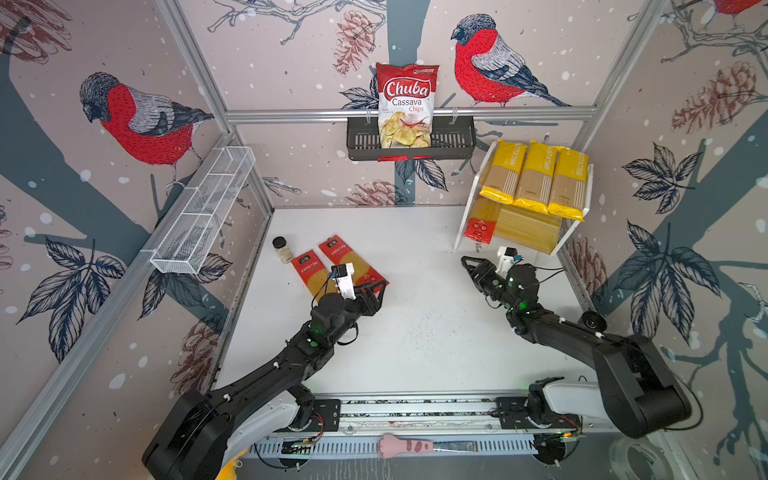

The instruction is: Place and organize the pasta boxes and bags onto the shelf

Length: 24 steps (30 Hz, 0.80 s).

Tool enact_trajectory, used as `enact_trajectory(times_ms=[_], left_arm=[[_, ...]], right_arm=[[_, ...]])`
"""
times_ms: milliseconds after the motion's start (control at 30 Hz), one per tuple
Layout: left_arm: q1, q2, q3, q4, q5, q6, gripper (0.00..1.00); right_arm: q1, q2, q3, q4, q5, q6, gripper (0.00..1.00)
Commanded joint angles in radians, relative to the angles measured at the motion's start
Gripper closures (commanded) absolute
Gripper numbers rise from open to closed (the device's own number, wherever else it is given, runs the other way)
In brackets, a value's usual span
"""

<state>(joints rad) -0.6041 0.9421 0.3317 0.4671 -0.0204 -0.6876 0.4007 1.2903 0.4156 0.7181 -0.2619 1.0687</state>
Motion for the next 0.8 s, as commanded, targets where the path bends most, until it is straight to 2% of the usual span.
enact_trajectory(times_ms=[0, 133, 267, 567, 767], left_arm=[[0.014, -0.018, 0.011, -0.202, -0.117, 0.050, 0.41], [0.027, -0.016, -0.019, -0.227, -0.118, -0.001, 0.41], [0.027, -0.008, -0.064, -0.198, -0.090, -0.073, 0.41], [0.029, -0.058, -0.094, -0.225, -0.095, -0.096, 0.41], [0.032, -0.070, -0.099, -0.230, -0.098, -0.095, 0.41]], right_arm=[[0.130, -0.001, 0.000, -0.056, 0.156, -0.010, 0.45], [0.306, 0.113, 0.057, -0.058, 0.217, 0.000, 0.45], [0.407, 0.273, 0.163, -0.061, 0.208, 0.040, 0.47], [0.517, 0.562, 0.387, -0.134, 0.186, 0.178, 0.51], [0.552, 0.667, 0.501, -0.225, 0.251, 0.279, 0.52]])
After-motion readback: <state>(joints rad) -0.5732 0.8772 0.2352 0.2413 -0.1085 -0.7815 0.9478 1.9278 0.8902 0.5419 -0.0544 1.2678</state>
